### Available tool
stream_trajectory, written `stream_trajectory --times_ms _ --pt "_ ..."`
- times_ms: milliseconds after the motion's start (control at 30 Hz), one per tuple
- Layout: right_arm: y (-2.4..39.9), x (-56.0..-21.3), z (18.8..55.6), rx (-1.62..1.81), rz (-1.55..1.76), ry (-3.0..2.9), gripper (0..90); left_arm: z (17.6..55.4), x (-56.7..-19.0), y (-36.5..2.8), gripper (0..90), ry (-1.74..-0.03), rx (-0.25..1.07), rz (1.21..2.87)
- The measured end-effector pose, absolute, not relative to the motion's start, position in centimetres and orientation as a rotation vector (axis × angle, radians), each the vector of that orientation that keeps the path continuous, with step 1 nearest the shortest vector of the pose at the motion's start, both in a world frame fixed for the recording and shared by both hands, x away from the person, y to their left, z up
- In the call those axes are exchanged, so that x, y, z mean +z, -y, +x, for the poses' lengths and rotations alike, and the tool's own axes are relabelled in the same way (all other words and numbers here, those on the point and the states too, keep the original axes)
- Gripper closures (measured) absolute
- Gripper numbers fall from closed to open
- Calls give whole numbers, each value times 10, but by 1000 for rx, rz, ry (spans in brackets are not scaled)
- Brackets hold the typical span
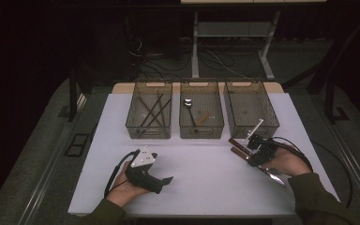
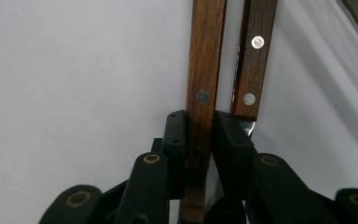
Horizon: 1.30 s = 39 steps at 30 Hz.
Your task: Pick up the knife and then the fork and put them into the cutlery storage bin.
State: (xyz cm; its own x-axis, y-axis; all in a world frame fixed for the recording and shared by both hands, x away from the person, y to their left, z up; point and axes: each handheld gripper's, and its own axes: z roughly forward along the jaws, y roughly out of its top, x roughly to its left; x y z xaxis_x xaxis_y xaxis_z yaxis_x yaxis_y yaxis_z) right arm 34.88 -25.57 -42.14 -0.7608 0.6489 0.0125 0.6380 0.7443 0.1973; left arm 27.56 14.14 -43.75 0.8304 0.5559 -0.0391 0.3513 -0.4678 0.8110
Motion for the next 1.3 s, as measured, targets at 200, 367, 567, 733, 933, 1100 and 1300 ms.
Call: stream_trajectory --times_ms 200,367,567,733,933,1100,1300 --pt "252 -421 350 234 1049 -2870 753 276 -437 -141 0 -663 289 2107" --pt "252 -421 349 246 1084 -2859 755 276 -437 -141 0 -662 288 2105" --pt "259 -419 350 313 1120 -2860 755 275 -437 -142 0 -668 289 2099" --pt "268 -413 350 419 1150 -2846 756 275 -437 -142 0 -666 290 2100" --pt "278 -407 350 544 1169 -2841 755 275 -437 -142 0 -669 290 2100" --pt "287 -399 349 671 1190 -2804 756 275 -437 -142 0 -669 290 2100" --pt "302 -383 348 878 1233 -2706 758 275 -437 -142 0 -667 289 2100"
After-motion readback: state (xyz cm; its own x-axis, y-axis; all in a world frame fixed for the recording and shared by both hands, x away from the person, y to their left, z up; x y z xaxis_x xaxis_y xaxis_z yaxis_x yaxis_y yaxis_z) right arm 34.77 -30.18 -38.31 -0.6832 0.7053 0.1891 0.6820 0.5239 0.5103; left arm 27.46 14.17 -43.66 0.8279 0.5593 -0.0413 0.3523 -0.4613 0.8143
